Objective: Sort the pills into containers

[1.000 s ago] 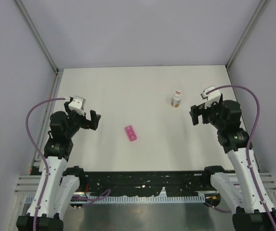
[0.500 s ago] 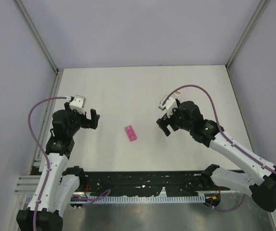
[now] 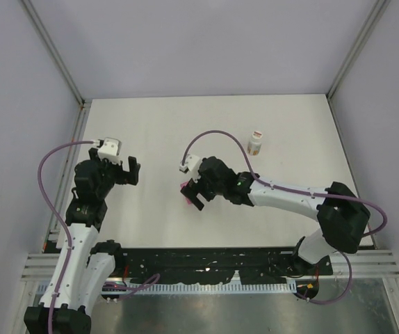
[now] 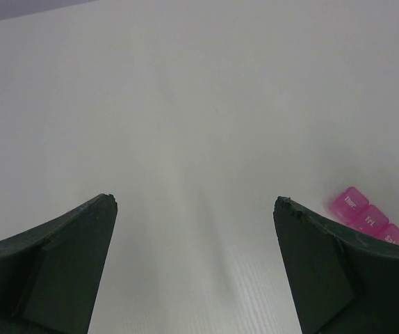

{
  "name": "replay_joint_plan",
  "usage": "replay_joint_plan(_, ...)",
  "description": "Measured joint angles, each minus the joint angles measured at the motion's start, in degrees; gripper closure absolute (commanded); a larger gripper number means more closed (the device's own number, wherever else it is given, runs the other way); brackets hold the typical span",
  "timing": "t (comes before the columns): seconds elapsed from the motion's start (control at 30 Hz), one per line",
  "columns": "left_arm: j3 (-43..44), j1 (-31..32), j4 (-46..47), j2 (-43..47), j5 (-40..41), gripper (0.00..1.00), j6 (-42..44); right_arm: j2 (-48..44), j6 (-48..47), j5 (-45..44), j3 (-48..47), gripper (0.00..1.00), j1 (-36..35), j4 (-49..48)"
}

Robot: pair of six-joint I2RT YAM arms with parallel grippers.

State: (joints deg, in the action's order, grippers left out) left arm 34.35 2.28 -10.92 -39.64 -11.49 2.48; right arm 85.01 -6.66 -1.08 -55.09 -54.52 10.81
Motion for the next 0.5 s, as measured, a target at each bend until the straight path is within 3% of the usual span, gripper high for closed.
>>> replay_joint_plan(0.13, 0.00, 0.00, 0.00, 0.28, 0.50, 0.01, 0.15, 6.23, 4.24, 0.46, -4.42, 0.00, -1.60, -1.68)
replay_joint_plan(0.5, 0.00, -0.02, 0.00, 0.28, 0.55, 0.01, 0.15, 17.79, 12.85, -0.39, -9.25, 0.13, -1.99, -2.91)
